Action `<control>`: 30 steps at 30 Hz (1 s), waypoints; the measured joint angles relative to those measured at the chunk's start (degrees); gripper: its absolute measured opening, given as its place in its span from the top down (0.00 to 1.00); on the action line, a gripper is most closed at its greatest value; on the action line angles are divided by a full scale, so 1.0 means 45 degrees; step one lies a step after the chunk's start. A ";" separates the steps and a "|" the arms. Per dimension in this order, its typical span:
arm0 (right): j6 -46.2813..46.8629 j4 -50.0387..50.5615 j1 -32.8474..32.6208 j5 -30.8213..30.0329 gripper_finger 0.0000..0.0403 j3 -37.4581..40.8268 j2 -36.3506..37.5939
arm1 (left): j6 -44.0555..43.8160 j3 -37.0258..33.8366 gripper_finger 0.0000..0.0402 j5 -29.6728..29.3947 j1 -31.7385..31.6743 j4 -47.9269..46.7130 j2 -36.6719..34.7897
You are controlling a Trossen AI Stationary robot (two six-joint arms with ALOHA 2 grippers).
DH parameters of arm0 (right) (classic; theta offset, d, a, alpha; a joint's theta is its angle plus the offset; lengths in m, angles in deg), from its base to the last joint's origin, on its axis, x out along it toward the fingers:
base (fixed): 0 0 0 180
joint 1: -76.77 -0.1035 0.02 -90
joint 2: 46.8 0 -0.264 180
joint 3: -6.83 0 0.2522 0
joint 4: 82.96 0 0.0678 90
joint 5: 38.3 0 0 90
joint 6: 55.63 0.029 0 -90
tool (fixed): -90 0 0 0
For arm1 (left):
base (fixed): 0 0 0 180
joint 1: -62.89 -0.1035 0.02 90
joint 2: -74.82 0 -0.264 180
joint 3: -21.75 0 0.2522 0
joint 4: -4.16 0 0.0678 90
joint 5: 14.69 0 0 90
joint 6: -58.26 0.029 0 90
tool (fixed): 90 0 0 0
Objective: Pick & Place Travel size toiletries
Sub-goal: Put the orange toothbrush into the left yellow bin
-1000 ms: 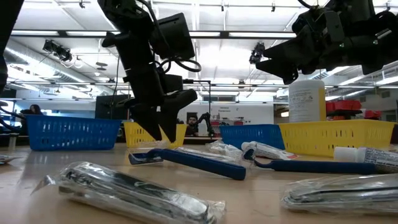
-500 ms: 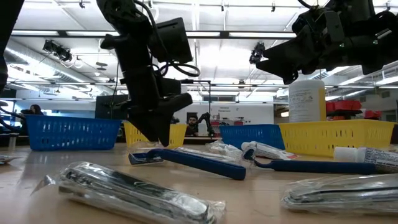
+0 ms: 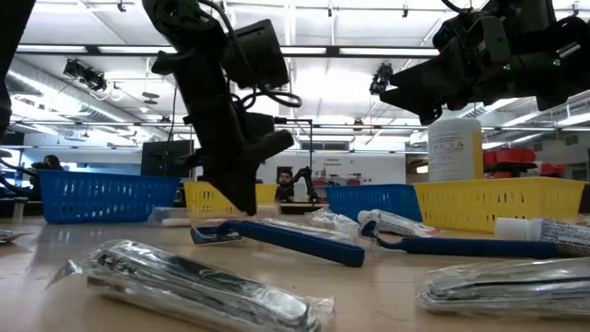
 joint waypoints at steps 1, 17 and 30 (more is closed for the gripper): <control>0.0000 0.0005 -0.0003 0.0002 0.45 0.0000 0.0000 | -0.0001 0.0000 0.96 -0.0041 0.0090 0.0192 0.0000; 0.0000 0.0004 0.0000 0.0000 0.40 0.0000 0.0000 | 0.0766 0.4282 0.94 -0.2203 0.0598 -0.6785 0.0000; 0.0001 0.0024 -0.0002 0.0002 0.42 0.0000 0.0000 | 0.3242 0.4911 0.95 -0.4848 -0.1944 -0.6948 0.0000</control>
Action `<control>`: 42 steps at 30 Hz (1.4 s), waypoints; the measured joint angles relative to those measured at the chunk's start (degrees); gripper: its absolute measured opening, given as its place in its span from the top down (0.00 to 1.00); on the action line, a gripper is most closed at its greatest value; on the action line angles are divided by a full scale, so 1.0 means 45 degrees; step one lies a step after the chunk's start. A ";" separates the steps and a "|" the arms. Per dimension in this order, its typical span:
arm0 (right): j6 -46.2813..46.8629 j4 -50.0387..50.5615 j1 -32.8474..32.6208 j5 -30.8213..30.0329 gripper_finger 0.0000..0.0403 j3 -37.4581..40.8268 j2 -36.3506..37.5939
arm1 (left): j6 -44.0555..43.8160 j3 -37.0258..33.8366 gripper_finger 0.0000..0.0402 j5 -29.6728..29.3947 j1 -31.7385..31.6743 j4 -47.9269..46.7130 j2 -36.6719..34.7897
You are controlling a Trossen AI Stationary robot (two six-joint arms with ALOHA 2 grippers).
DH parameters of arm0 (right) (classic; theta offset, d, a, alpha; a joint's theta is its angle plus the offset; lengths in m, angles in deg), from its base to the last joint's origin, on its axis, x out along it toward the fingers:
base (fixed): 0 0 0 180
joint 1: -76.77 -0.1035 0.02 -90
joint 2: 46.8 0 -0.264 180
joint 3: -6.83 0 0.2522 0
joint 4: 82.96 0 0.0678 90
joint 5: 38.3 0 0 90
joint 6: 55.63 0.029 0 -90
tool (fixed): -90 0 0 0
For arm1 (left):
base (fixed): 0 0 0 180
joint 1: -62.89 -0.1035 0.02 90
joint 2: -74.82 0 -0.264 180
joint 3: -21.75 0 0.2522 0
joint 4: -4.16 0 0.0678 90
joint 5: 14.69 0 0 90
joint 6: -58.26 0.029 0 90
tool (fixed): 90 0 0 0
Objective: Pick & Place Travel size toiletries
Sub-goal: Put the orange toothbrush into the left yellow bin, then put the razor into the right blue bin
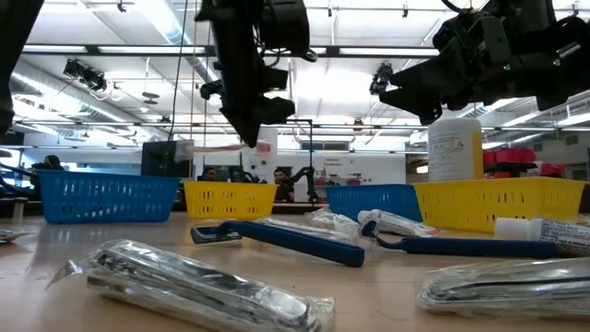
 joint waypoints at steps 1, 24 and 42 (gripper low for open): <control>0.0003 0.0000 0.0003 0.0000 0.42 0.0000 0.0000 | 0.0201 0.0000 0.95 -0.0307 -0.0139 0.0325 0.0000; 0.0004 0.0058 0.0004 0.0000 0.40 0.0000 0.0000 | 0.1594 -0.3771 0.94 -0.1639 -0.0973 0.6737 0.0000; 0.0003 0.0061 0.0004 -0.0005 0.42 0.0000 0.0000 | 0.1308 -0.4231 0.62 0.0469 -0.1187 0.6424 -0.0076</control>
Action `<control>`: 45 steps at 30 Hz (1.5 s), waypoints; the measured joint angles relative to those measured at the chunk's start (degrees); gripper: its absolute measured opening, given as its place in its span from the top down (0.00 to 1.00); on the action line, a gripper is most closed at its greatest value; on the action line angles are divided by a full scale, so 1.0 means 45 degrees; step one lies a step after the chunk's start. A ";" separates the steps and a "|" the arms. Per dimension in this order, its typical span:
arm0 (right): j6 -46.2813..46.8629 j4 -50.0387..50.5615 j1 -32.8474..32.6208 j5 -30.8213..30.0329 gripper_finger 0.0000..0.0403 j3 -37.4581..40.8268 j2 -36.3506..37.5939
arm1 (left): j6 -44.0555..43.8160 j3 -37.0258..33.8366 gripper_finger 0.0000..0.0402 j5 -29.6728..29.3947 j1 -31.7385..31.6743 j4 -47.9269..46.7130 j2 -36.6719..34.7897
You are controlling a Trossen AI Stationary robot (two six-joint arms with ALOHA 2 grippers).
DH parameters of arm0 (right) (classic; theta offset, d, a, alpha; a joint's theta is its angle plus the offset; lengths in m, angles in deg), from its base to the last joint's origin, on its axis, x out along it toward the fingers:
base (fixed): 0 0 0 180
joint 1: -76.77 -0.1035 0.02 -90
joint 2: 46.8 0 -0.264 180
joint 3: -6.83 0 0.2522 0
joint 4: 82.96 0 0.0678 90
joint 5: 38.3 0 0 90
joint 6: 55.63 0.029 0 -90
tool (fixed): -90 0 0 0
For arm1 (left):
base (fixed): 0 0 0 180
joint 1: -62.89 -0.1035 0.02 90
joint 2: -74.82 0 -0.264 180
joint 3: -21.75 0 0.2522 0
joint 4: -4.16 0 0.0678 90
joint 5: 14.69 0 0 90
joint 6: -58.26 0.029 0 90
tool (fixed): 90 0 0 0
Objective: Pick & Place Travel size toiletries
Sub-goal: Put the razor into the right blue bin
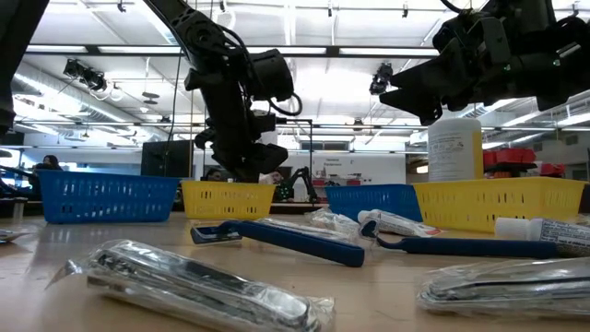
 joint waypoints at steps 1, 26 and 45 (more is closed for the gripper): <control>0.0001 0.0002 0.0000 0.0001 0.42 0.0000 0.0000 | -0.0076 0.0000 0.61 0.0001 0.0071 -0.0218 -0.0064; 0.0025 0.0505 0.0000 -0.1234 0.32 -0.0010 -0.0005 | -0.1018 0.0000 0.64 0.0578 0.4743 -0.2145 -0.3489; 0.0403 0.0697 -0.0375 -0.1231 0.32 -0.0010 -0.0005 | 0.1325 0.0001 0.67 0.2250 0.7080 -0.1631 -0.3419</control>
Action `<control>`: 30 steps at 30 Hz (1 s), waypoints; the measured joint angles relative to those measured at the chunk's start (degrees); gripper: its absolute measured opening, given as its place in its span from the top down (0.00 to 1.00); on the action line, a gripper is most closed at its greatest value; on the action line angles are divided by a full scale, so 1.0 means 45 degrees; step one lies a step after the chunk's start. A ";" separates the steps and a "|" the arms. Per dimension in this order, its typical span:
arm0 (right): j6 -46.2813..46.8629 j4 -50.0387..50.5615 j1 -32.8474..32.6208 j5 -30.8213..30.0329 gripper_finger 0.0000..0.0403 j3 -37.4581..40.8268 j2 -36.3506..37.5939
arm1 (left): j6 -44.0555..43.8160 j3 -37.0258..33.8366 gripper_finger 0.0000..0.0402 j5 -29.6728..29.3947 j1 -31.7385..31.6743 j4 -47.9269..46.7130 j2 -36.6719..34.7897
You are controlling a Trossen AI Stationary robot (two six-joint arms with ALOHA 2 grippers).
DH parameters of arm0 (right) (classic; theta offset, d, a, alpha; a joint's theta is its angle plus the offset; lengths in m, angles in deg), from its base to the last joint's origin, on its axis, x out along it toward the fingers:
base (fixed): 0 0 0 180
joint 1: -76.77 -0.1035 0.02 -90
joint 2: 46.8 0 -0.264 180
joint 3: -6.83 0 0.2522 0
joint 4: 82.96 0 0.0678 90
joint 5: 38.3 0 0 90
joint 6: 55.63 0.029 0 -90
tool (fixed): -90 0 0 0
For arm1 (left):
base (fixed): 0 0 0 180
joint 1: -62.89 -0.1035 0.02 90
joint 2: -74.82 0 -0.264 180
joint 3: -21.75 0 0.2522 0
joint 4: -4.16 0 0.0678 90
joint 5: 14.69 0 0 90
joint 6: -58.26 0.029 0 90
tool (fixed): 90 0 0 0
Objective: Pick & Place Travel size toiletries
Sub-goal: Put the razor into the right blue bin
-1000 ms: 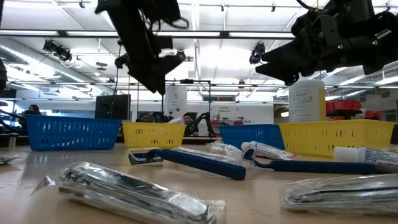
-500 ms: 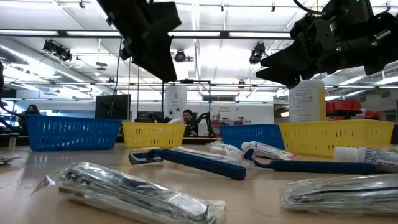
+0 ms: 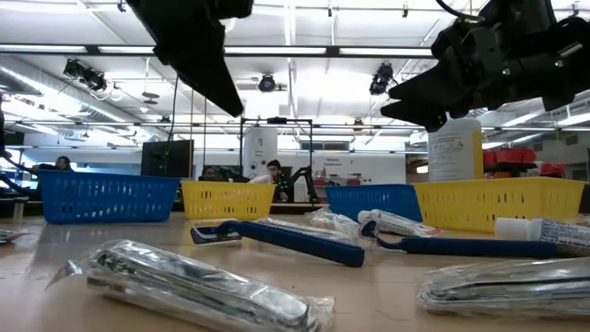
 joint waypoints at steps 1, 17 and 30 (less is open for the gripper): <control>0.0092 -0.0004 -0.0097 -0.0001 0.32 0.0000 0.0000 | -0.0002 -0.0001 0.67 -0.0271 0.0084 -0.0178 -0.0127; 0.0605 0.1908 -0.1440 -0.0009 0.34 -0.1728 -0.0135 | -0.0130 -0.1724 0.67 -0.1199 0.1177 0.1053 -0.1221; 0.2029 0.5065 -0.4206 -0.0002 0.37 -0.4060 -0.3359 | 0.1001 -0.3761 0.67 0.0312 0.0604 0.6677 -0.1211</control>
